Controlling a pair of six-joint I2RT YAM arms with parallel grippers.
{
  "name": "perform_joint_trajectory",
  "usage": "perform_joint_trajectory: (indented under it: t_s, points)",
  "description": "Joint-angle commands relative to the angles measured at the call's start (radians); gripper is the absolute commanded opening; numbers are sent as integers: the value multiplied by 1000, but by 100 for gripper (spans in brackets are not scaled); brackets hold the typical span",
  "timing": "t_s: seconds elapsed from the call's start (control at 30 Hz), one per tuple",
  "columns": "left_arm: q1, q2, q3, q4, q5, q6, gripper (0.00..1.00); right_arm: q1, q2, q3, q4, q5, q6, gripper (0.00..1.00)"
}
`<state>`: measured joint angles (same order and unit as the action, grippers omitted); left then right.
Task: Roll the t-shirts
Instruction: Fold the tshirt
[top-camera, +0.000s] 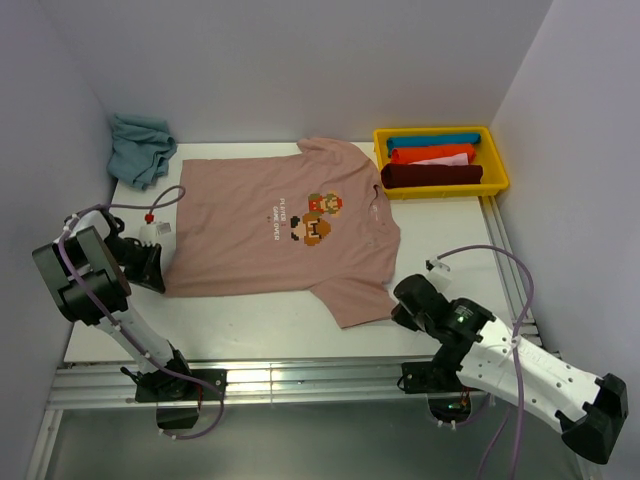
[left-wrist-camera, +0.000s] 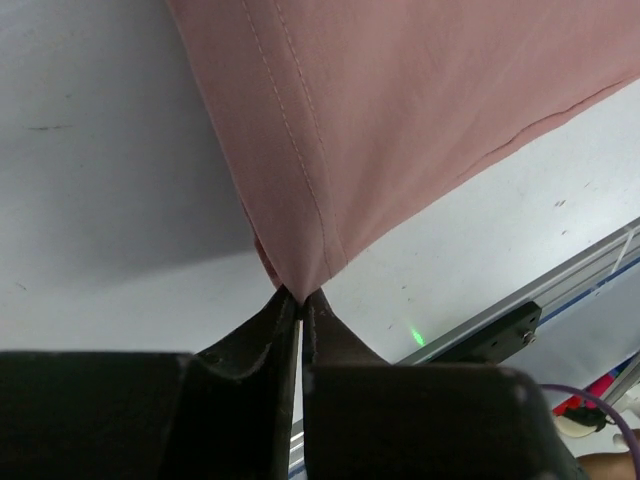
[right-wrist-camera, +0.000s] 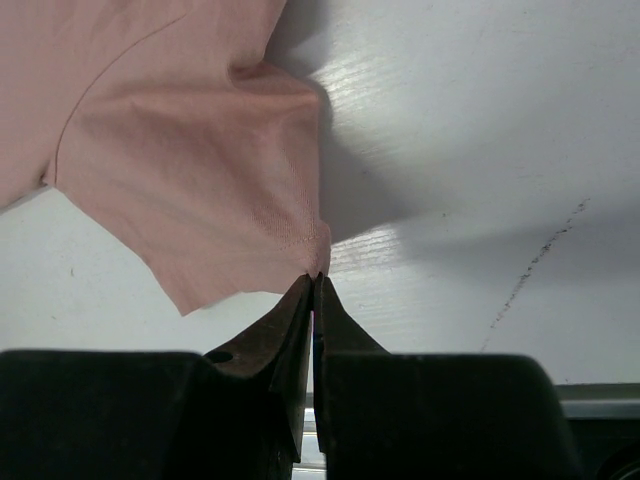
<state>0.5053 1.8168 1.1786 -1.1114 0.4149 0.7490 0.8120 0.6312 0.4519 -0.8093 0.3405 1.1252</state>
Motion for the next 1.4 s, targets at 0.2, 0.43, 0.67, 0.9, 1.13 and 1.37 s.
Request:
perform_joint_trajectory:
  t_s: [0.2, 0.43, 0.67, 0.9, 1.13, 1.37]
  points:
    - [6, -13, -49, -28, -15, 88, 32, 3, -54, 70, -82, 43, 18, 7]
    - [9, -89, -56, -14, -2, 70, 39, 3, -71, 67, -97, 32, 24, 7]
    - [13, -177, 3, -15, 15, 24, 50, 3, -123, 70, -134, 11, 39, 4]
    - [15, -209, -33, 48, 65, -10, 61, 3, -137, 44, -116, -26, 47, 2]
    - [10, -163, -39, 110, 160, -106, 58, 3, -128, 22, -93, -34, 51, 1]
    - [-10, -172, -146, 182, 61, -96, 56, 3, -154, 27, -103, -23, 59, 1]
